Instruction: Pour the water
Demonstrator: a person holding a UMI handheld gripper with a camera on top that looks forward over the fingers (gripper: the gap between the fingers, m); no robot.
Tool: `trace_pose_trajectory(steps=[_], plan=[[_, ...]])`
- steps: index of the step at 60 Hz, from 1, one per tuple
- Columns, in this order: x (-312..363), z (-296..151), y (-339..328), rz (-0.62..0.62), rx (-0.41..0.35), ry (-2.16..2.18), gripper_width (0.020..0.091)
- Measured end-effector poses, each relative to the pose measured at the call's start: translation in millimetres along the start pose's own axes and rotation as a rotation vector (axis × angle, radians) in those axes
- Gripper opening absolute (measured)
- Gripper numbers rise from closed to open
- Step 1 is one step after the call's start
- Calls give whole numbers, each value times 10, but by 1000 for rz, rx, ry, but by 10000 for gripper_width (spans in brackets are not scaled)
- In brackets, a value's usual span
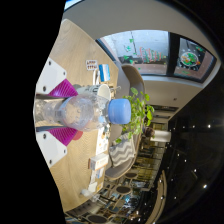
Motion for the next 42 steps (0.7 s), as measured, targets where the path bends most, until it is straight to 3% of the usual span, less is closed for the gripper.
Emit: trace_pose_trajectory(steps=[9, 22, 37, 42], plan=[[-482, -446, 133, 61, -28, -140, 358], [-1049, -875, 680, 154, 2, -567, 359], [-868, -954, 1308, 110, 13, -1188, 354], [-798, -845, 1452, 96, 51, -1368, 353]])
Point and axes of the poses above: the point between the fingertips, and its own axes, seen from behind it with the camera up: x to the left, z down, y forward, the way the camera looks, the point moved 4 cm from there along -y, backward, against the way the camera looks, and after that the axes turned 14 degrees about -x, right-handed, at the moved point
